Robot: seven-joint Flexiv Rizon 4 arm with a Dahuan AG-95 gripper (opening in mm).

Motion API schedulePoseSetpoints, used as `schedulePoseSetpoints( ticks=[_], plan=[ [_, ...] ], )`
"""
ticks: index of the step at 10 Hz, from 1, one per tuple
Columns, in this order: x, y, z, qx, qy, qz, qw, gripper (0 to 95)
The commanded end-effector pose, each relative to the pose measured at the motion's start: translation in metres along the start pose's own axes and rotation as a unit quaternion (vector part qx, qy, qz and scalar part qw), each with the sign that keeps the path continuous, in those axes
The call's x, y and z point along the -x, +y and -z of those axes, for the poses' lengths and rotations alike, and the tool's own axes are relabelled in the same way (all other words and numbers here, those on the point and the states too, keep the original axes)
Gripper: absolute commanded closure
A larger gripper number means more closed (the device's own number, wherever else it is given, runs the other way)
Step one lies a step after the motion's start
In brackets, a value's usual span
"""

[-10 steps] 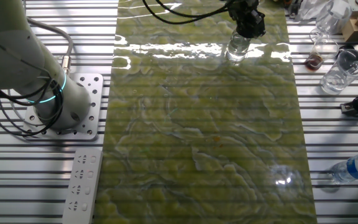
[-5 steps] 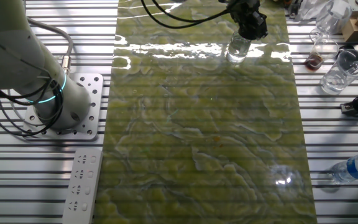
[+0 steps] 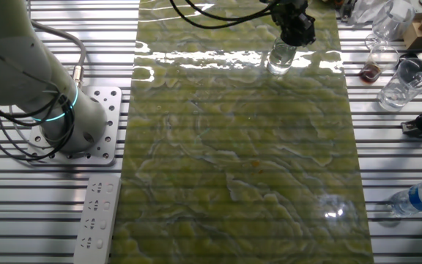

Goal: Screw the lid onto the jar

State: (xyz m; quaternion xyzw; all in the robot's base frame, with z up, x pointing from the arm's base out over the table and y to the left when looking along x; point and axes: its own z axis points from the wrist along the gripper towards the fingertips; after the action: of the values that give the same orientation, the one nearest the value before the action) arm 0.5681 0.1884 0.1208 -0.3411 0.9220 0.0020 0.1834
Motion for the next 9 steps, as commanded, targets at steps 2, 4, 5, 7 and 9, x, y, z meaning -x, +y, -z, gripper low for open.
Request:
schedulePoseSetpoints(
  ticks=[2, 4, 5, 7, 9],
  plan=[
    [-0.0004, -0.0002, 0.0007, -0.004, -0.010, -0.011, 0.9999, 57.0],
    [-0.0008, -0.0002, 0.0006, -0.002, -0.010, -0.014, 0.9999, 57.0],
    [-0.0009, -0.0001, 0.0006, -0.001, -0.009, -0.016, 0.9998, 57.0],
    [-0.0020, 0.0000, 0.0003, -0.001, -0.009, -0.021, 0.9997, 57.0],
    [-0.0030, 0.0001, 0.0002, -0.001, -0.009, -0.021, 0.9997, 57.0]
  ],
)
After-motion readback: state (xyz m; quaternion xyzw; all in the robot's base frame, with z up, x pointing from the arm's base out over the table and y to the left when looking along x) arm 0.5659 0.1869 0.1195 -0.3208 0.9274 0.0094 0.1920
